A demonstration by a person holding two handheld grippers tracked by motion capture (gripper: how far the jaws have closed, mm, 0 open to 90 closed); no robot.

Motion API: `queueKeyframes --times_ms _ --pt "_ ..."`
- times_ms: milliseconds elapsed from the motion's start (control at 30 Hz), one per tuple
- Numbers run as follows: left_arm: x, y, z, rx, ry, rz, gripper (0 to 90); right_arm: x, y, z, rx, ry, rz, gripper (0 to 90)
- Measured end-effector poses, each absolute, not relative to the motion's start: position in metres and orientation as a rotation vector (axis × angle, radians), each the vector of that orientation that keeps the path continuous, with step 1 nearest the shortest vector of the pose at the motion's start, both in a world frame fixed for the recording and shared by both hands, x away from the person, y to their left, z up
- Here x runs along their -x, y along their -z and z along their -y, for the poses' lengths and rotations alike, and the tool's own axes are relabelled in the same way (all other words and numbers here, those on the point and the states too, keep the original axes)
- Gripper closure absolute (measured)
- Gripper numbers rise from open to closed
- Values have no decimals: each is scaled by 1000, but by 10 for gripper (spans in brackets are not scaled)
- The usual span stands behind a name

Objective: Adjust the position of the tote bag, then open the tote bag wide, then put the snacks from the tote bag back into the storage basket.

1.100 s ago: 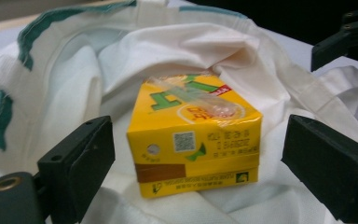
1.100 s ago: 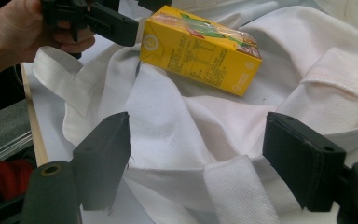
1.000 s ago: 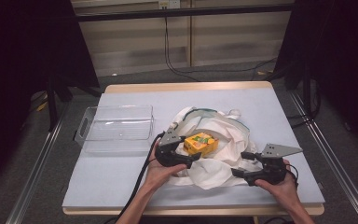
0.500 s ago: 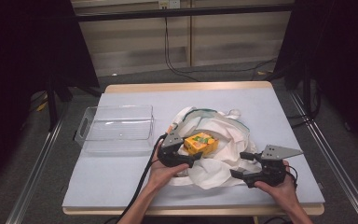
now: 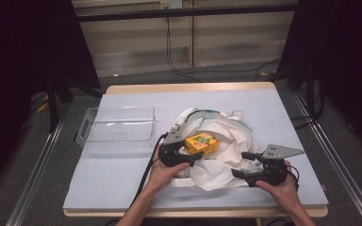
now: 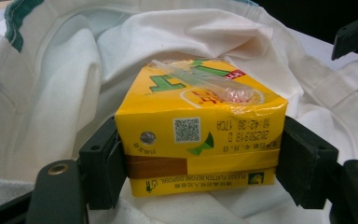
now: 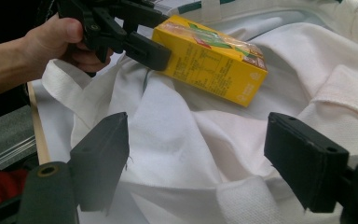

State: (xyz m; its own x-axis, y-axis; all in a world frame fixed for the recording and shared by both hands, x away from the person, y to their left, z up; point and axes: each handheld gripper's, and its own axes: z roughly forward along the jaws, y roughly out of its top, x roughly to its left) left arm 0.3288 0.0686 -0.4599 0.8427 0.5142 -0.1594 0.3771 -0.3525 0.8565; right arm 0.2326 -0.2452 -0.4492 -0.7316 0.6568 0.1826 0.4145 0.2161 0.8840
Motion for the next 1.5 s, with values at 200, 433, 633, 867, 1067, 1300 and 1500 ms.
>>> queueKeyframes --times_ms 200,433,633,867,1067,1300,1500 --pt "-328 450 -78 -1968 -147 -656 272 -232 448 244 -1013 -1536 -2254 222" --pt "-330 441 -89 -1941 -80 -658 272 -234 451 243 -1009 -1522 -2270 234" --pt "-331 436 -90 -1948 -45 -651 272 -233 450 244 -1011 -1520 -2268 225" --pt "-331 426 -95 -1970 -39 -649 272 -230 449 245 -1017 -1505 -2238 202" --pt "-338 421 -102 -1950 20 -676 272 -230 448 245 -1019 -1506 -2226 199" --pt "-341 405 -101 -1975 30 -654 272 -229 448 246 -1014 -1512 -2224 197" --pt "-343 402 -101 -1986 60 -628 272 -229 447 246 -1007 -1508 -2231 198"
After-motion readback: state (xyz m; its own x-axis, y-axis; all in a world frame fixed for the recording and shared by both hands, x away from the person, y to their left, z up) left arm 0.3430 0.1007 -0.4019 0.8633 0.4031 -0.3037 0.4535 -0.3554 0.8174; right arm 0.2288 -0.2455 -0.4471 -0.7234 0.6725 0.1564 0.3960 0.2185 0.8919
